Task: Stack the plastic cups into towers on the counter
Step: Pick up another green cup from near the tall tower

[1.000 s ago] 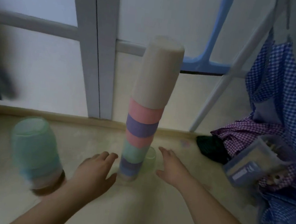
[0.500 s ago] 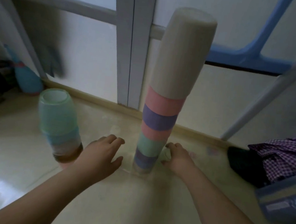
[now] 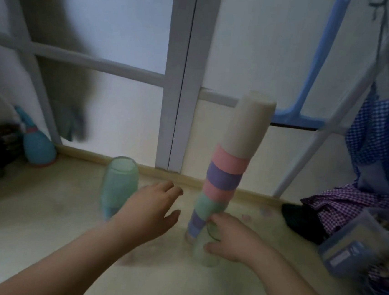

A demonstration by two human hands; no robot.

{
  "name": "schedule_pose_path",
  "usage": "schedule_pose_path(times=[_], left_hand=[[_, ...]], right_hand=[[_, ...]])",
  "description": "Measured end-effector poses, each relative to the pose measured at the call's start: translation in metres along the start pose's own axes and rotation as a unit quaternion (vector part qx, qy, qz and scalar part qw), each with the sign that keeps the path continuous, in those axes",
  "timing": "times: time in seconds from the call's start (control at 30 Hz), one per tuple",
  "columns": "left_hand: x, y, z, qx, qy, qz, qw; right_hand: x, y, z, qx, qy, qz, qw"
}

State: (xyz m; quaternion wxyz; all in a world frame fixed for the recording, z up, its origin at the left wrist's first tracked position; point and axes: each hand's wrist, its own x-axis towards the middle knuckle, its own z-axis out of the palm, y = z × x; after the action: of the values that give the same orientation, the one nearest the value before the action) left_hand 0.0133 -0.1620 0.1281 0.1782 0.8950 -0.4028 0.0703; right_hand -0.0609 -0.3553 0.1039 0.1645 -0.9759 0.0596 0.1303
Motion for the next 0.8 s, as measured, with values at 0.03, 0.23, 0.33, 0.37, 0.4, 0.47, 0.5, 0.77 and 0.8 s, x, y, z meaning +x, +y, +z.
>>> schedule_pose_path(times=[0.03,0.23,0.33,0.37,0.4,0.47,0.5,0.77,0.8], left_hand=[[-0.002,-0.006,-0.013,-0.001,0.009,0.006,1.000],[-0.014,-0.049,-0.079,0.044,0.052,0.039,0.997],[-0.024,-0.071,-0.100,0.039,0.072,0.028,0.996],[-0.028,-0.079,-0.104,0.039,0.074,0.021,0.996],[-0.032,-0.086,-0.108,0.040,0.072,0.010,0.997],[-0.041,-0.098,-0.113,0.041,0.064,-0.013,0.997],[-0.045,-0.104,-0.113,0.044,0.062,-0.022,0.997],[-0.075,-0.136,-0.107,0.052,0.040,-0.095,0.993],[-0.078,-0.136,-0.106,0.050,0.036,-0.103,0.993]], right_hand=[[-0.001,-0.018,-0.010,0.006,0.025,-0.005,1.000],[0.003,-0.117,-0.071,0.023,0.179,-0.032,0.983],[0.006,-0.150,-0.092,0.021,0.237,-0.079,0.968],[0.007,-0.158,-0.096,0.023,0.253,-0.091,0.963],[0.009,-0.167,-0.099,0.028,0.264,-0.101,0.959],[0.015,-0.181,-0.100,0.040,0.271,-0.119,0.954],[0.019,-0.187,-0.098,0.044,0.268,-0.129,0.954],[0.049,-0.202,-0.059,0.046,0.175,-0.135,0.974],[0.049,-0.200,-0.055,0.052,0.165,-0.131,0.976]])
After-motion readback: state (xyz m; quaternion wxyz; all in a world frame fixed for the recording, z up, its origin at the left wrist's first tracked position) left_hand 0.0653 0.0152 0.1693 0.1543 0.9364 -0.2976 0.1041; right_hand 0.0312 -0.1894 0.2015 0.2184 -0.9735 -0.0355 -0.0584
